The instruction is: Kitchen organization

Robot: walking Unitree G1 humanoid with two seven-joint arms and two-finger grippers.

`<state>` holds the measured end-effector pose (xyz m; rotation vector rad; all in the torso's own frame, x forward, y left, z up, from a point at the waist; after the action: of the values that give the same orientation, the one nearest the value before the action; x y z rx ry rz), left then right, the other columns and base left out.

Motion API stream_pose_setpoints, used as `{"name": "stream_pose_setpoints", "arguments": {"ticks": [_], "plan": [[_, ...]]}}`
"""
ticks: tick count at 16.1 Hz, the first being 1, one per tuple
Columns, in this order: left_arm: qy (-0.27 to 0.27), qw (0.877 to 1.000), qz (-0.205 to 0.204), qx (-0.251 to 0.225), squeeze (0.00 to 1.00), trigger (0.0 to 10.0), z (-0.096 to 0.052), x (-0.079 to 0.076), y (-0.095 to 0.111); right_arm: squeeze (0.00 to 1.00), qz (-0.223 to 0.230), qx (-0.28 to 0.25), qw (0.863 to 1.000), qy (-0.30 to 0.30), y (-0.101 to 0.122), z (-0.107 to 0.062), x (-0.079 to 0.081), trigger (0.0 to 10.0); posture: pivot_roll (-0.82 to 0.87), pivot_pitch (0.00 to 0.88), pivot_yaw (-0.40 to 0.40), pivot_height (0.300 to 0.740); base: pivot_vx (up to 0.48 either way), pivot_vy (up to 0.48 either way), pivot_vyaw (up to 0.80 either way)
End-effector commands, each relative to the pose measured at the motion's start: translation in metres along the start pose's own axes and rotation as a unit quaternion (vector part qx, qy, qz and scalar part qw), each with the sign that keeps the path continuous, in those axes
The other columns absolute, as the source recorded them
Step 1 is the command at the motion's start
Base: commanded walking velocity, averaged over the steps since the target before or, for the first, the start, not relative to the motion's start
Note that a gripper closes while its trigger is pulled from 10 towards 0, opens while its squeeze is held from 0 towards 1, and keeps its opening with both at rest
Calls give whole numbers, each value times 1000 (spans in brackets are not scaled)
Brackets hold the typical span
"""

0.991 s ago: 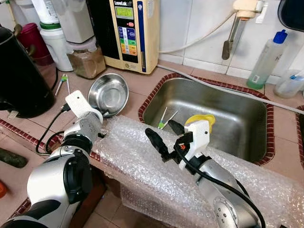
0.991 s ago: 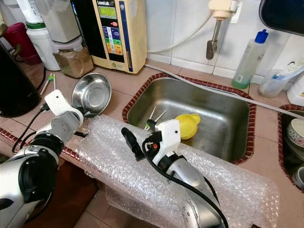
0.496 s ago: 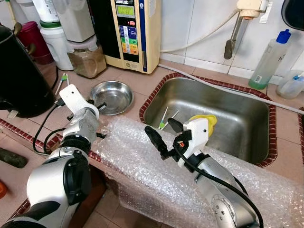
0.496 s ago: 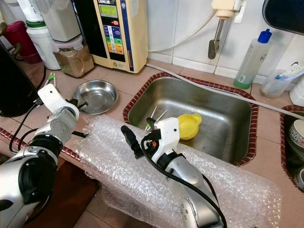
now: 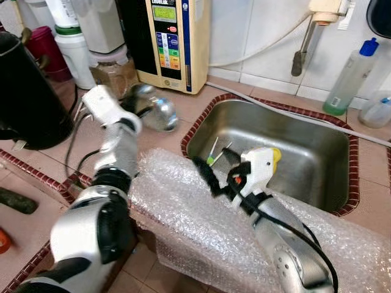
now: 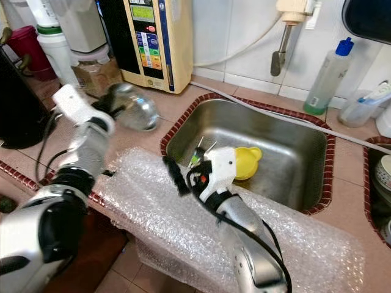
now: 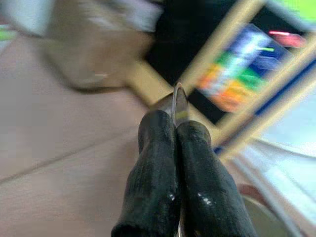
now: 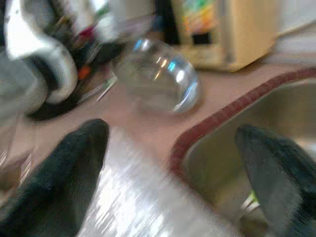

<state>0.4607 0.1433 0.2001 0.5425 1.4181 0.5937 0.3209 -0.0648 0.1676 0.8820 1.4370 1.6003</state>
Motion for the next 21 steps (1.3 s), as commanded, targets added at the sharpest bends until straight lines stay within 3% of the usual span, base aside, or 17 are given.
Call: {"name": "stream_pose_setpoints", "arguments": {"ticks": [1, 2, 4, 8, 10, 14, 15, 18, 20, 21], "plan": [[-70, 997, 14, -1, 0, 0, 1, -28, -1, 0, 1, -27, 998, -63, 14, 2, -23, 10000, -45, 42, 90, 740, 0, 0, 0], [-104, 994, 31, 9, 0, 0, -3, -38, -11, 0, 18, -30, 996, -87, 16, 2, -34, 10000, -45, 41, 91, 740, 0, 0, 0], [-122, 991, 56, 16, 0, 0, -5, -43, -18, 0, 35, -24, 994, -104, 10, 0, -42, 10000, -41, 42, 91, 740, 0, 0, 0], [-137, 989, 44, 21, 0, 0, -6, -45, -19, 0, 49, -18, 991, -122, 5, -1, -46, 10000, -41, 42, 93, 740, 0, 0, 0], [-215, 975, 25, 43, 0, 0, -14, -71, -31, 0, 101, -23, 985, -141, 2, 2, -51, 10000, -40, 41, 95, 740, 0, 0, 0], [-284, 955, -18, 84, 0, 0, -27, -95, -50, 0, 176, -24, 969, -174, -6, 8, -67, 10000, -40, 42, 96, 740, 0, 0, 0], [-309, 945, -31, 104, 0, 0, -35, -104, -59, 0, 198, -24, 962, -186, -9, 10, -73, 10000, -39, 42, 95, 740, 0, 0, 0], [-348, 924, -63, 143, 0, 0, -51, -116, -74, 0, 208, -26, 958, -198, -10, 17, -83, 10000, -35, 42, 92, 740, 0, 0, 0], [-346, 922, -92, 148, 0, 0, -53, -117, -73, 0, 206, -33, 956, -204, -7, 23, -89, 10000, -32, 42, 91, 740, 0, 0, 0], [-349, 920, -97, 151, 0, 0, -55, -118, -72, 0, 212, -36, 954, -208, -6, 27, -93, 3490, -32, 42, 91, 740, 0, 0, 0]]}}
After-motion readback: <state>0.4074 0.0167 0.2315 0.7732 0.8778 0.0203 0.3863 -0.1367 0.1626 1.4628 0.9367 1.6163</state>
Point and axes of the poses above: a point about 5 cm out from each wrist's last joint towards the gripper, its own z axis pointing out of the wrist towards the gripper, its own y axis along the axis of the wrist's last joint, x = y × z, the point moved 5 cm from there along z, pointing out of the wrist towards the gripper, and after that the axes turned 14 degrees about -z, right-handed, at the moved point
